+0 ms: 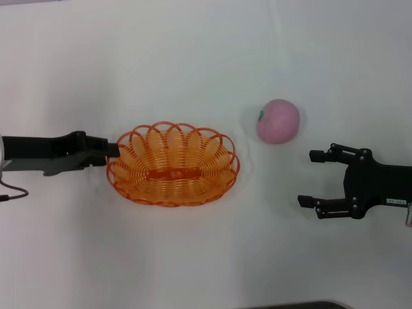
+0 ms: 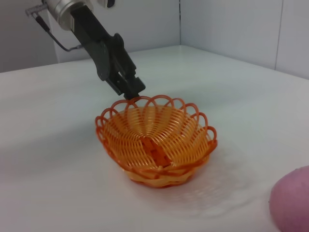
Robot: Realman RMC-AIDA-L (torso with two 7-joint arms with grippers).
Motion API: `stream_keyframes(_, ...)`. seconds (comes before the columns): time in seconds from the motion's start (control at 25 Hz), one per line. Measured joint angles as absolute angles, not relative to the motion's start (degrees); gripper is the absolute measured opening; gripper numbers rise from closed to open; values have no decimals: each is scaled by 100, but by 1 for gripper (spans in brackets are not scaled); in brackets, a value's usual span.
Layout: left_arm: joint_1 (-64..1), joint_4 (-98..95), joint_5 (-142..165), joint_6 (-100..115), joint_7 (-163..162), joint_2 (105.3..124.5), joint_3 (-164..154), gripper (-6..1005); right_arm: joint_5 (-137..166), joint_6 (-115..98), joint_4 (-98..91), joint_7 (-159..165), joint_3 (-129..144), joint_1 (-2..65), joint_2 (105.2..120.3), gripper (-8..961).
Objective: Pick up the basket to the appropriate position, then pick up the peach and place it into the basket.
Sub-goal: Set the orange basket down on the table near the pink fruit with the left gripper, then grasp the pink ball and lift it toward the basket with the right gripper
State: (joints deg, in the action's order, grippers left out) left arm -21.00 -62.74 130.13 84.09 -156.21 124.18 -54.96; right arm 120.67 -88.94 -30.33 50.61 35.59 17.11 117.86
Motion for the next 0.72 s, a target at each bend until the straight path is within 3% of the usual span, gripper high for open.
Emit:
stream_keyframes(0.44, -2002, -6423, 12495, 8730, -13731, 12403, -4339, 495, 12054, -8895, -3033, 5070, 3505, 1714, 11786, 939)
stream_keyframes(0.72, -1376, -6512, 11152, 9546, -10450, 12392, -4020, 712, 12030, -8891, -3033, 5079, 3405, 1714, 11796, 939)
